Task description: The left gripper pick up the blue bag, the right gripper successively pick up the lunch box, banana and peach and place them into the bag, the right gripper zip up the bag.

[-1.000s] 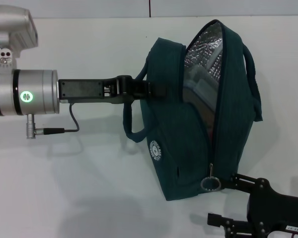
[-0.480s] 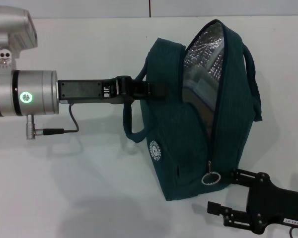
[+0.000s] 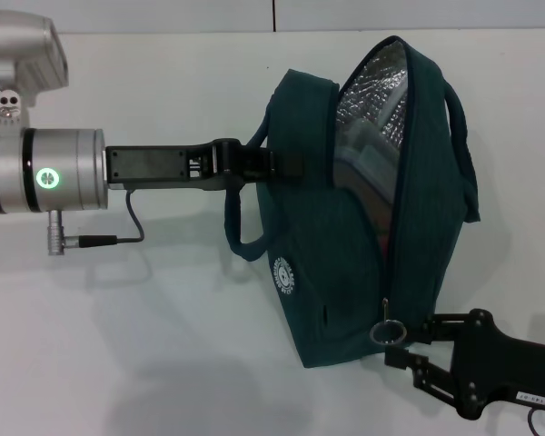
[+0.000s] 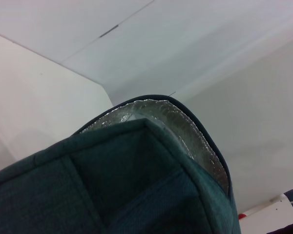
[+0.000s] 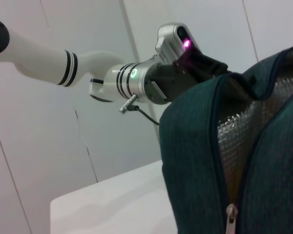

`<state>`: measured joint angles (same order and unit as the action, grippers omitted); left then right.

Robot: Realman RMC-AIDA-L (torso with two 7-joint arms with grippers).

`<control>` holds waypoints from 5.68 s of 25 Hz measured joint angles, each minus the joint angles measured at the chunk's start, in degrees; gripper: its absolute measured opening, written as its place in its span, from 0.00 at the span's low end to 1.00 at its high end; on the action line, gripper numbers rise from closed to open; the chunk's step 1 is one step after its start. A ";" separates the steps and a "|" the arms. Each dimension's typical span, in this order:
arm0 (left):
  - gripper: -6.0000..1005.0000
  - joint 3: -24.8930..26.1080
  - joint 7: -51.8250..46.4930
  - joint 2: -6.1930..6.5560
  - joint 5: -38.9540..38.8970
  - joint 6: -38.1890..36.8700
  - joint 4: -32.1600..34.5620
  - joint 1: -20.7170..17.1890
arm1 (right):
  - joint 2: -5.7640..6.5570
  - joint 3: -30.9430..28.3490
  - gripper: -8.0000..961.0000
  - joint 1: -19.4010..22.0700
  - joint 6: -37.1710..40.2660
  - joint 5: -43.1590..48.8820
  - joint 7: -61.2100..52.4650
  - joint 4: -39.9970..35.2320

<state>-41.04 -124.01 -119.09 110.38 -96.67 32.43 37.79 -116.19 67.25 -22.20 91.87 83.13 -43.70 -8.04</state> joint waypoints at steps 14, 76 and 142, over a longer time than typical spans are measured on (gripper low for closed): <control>0.04 0.03 0.33 0.00 0.00 0.00 0.00 0.09 | 0.00 0.34 0.15 -0.85 0.25 -0.84 0.03 -0.02; 0.74 -0.26 40.55 -0.45 -13.85 -14.35 -4.01 -10.94 | 0.29 1.22 0.02 1.88 14.01 -12.73 5.98 1.46; 0.27 -0.26 77.77 -1.36 -19.28 2.45 -29.11 -7.29 | 0.00 1.31 0.02 -17.34 7.34 -24.46 1.25 4.87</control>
<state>-41.30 -46.24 -120.44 91.10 -94.23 3.32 30.50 -116.19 68.55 -39.54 99.22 58.67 -42.45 -3.17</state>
